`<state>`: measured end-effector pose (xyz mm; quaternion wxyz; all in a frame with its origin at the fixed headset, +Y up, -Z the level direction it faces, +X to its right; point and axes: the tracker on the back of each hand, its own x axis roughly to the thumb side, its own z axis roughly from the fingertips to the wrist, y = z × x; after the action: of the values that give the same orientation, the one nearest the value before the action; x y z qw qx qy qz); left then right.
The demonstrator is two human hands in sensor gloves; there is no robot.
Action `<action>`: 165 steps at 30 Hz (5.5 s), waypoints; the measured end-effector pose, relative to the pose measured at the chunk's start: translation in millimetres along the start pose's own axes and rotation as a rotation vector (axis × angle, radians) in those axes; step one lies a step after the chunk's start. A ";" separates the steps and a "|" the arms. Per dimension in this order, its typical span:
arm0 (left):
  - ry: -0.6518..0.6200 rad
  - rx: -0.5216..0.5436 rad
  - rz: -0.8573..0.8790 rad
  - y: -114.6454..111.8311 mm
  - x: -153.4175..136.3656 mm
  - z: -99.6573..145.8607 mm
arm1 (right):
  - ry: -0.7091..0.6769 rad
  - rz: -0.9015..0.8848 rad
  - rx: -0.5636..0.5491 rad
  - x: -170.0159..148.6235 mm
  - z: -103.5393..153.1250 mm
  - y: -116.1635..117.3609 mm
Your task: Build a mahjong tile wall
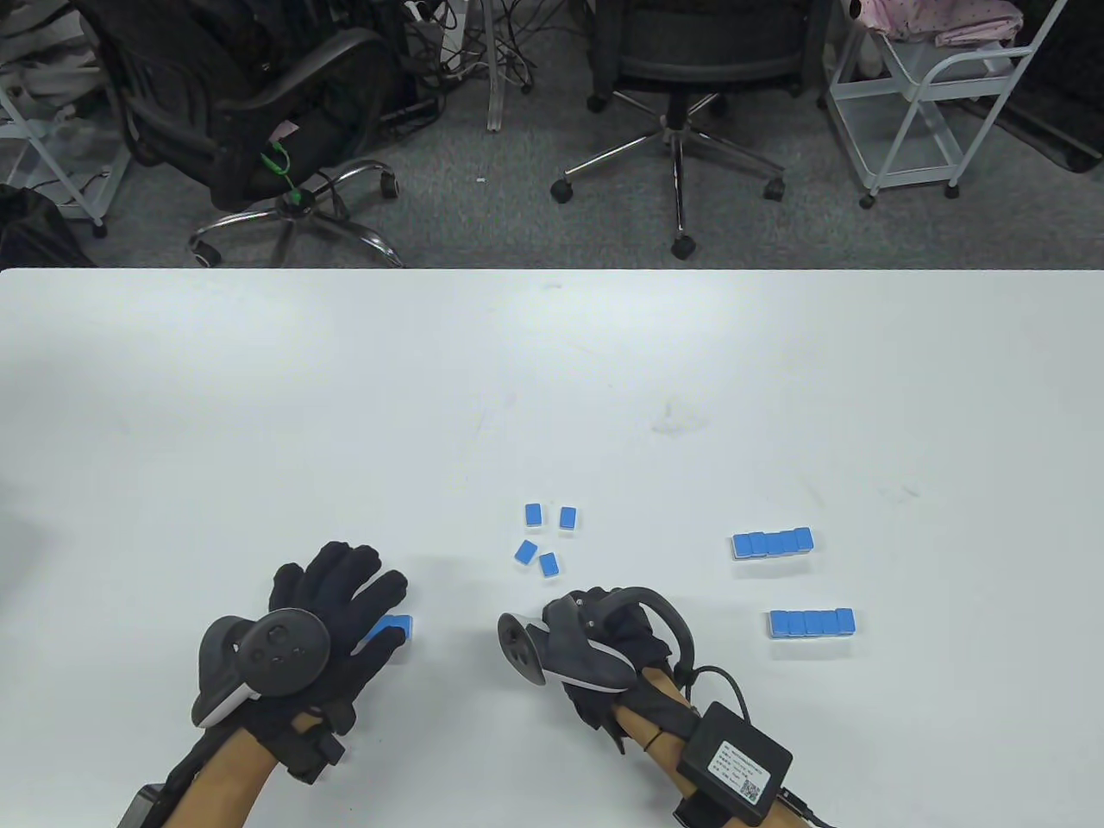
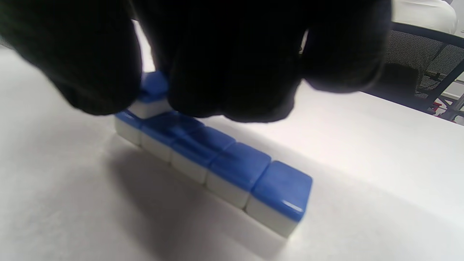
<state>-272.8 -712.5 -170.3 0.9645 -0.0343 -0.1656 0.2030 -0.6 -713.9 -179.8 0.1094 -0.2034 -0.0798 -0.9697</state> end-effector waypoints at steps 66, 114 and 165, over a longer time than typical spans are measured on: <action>0.033 0.011 0.008 -1.1 -6.2 3.2 | 0.036 -0.103 -0.011 -30.8 0.1 33.0; 0.009 0.036 -0.012 4.7 -6.0 3.8 | 0.195 0.254 0.060 36.8 -106.2 -3.4; 0.013 0.007 0.004 0.6 -4.6 4.0 | 0.001 -0.155 -0.075 -36.8 14.5 25.8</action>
<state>-278.3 -713.9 -168.0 0.9651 -0.0328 -0.1588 0.2055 44.1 -729.3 -178.9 0.0264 -0.1999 -0.0591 -0.9777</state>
